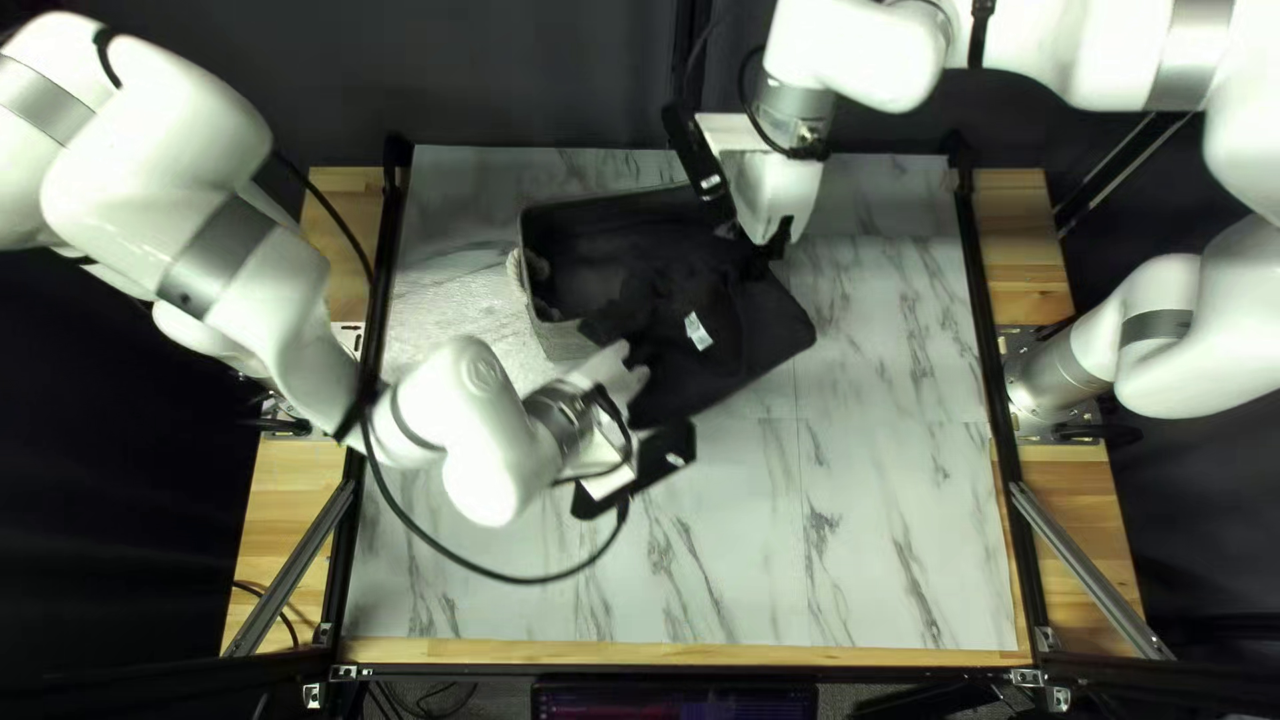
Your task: Pick up a folded sweatshirt and place it into a fabric basket
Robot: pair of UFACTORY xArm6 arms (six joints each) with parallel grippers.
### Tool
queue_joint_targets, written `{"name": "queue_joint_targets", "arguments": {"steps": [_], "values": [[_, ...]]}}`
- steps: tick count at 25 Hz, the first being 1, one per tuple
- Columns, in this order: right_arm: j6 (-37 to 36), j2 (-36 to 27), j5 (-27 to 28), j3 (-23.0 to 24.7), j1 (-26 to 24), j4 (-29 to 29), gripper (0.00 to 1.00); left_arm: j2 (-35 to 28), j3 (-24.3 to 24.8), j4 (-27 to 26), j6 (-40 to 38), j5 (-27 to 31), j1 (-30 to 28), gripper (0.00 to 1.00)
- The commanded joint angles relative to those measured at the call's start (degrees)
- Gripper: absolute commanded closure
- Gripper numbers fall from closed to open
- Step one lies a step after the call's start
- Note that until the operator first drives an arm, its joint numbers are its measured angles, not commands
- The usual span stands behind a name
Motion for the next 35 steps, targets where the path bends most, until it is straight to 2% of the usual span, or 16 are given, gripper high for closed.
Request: {"name": "queue_joint_targets", "arguments": {"steps": [1, 9, 13, 17, 25, 35], "values": [[-1.37, 2.79, 1.35, -4.01, -2.04, 0.52, 1.0, -4.25, 3.71, 1.08, 2.2, -2.6, 3.78, 1.0], [-6.54, 10.88, 1.38, -10.14, -7.32, 2.27, 1.0, -6.45, 9.16, 4.77, 0.92, -8.92, 10.29, 1.0], [-8.22, 14.09, 2.88, -14.21, -9.64, 2.7, 1.0, -8.66, 10.91, 5.84, 3.71, -12.41, 15.36, 1.0], [-8.98, 15.81, 2.98, -15.72, -10.57, 3.18, 1.0, -9.1, 11.26, 7.03, 6.24, -16.12, 20.28, 1.0], [-9.98, 17.28, 0.85, -15.12, -10.76, 4.12, 1.0, -7.86, 12.73, 11.4, 4.9, -22.34, 26.39, 1.0], [-12.0, 16.34, -3.69, -10.92, -11.28, 5.96, 1.0, -8.33, 14.56, 14.01, 2.04, -23.79, 27.14, 1.0]]}}
